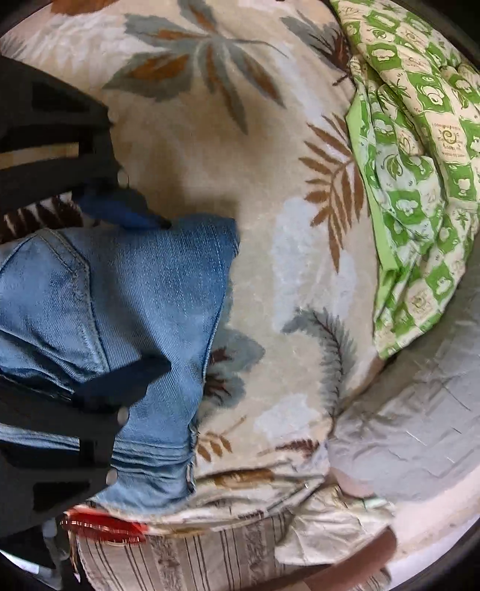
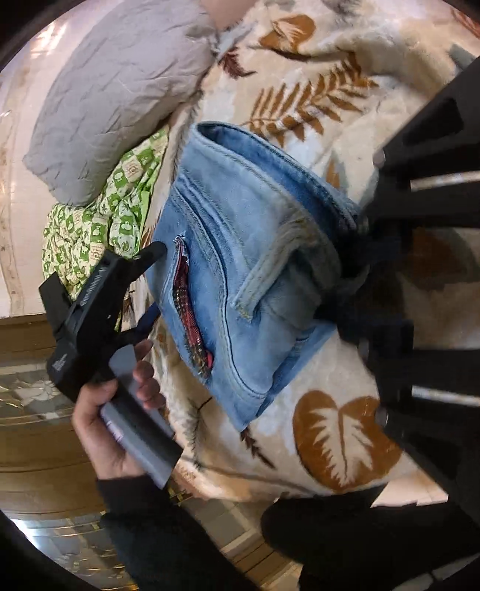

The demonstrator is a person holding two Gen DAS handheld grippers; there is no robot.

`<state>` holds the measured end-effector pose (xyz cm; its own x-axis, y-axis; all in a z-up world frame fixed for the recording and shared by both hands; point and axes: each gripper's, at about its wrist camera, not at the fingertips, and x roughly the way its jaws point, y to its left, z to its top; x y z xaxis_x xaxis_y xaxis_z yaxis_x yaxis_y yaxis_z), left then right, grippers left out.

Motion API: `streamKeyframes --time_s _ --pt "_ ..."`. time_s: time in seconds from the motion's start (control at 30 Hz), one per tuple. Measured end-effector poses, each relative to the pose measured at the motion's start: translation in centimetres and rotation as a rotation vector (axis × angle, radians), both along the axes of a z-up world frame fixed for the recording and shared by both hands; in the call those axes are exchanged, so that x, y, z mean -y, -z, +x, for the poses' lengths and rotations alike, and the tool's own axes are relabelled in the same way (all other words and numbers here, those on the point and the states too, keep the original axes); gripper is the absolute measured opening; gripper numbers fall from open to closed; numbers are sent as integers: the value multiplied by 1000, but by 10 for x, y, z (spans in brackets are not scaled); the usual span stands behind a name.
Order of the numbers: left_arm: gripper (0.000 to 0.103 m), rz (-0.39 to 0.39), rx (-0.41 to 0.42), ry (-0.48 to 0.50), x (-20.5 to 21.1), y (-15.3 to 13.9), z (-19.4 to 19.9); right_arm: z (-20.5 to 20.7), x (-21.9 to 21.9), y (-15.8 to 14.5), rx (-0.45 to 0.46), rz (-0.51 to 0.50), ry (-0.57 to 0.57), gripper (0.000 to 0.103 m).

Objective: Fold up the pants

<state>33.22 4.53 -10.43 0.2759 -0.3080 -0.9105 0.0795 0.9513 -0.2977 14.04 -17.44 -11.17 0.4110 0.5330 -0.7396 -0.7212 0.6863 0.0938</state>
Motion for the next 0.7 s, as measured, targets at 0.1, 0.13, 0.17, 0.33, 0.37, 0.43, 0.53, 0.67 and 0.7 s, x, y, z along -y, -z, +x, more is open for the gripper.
streamKeyframes --time_s 0.1,0.13,0.17,0.33,0.37,0.43,0.53,0.67,0.7 --pt "57 16 -10 25 0 3 3 -2 6 0 4 0 7 10" --pt "56 12 -15 28 -1 5 4 -3 11 0 7 2 15 9" --pt "56 4 -21 28 -3 6 4 -5 16 0 9 8 25 8" --pt "56 21 -17 34 1 9 3 -2 43 10 -54 94 100 8" --pt "56 22 -18 34 1 9 3 -3 40 8 -42 80 95 8" --pt "57 16 -21 32 1 9 3 -6 36 5 -27 64 85 8" --pt "58 20 -14 36 2 7 2 -3 41 3 -47 106 105 8" --pt "72 4 -8 11 -4 2 -1 -2 46 -3 -80 143 146 15" --pt "75 -3 -7 7 -5 1 -3 -3 48 -6 -83 148 149 23"
